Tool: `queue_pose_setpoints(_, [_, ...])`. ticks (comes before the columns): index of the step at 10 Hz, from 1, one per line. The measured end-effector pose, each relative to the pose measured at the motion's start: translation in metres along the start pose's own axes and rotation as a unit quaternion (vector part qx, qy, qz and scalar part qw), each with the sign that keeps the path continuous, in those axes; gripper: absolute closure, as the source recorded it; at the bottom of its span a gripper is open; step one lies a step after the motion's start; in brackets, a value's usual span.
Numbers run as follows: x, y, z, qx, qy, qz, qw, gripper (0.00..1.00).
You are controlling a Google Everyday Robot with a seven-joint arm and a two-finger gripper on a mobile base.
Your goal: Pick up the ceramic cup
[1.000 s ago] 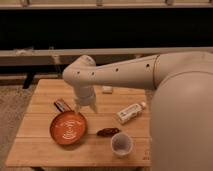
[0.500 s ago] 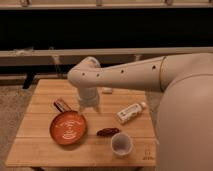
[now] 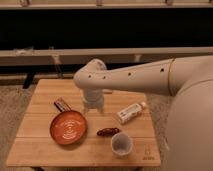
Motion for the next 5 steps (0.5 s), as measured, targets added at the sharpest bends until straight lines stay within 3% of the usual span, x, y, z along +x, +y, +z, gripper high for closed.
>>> queue_pose_setpoints(3, [0.011, -0.026, 0.001, -0.002, -0.002, 0.016, 0.9999, 0.35])
queue_pose_setpoints(5, [0.016, -0.028, 0.002, -0.004, -0.003, 0.019, 0.9998, 0.35])
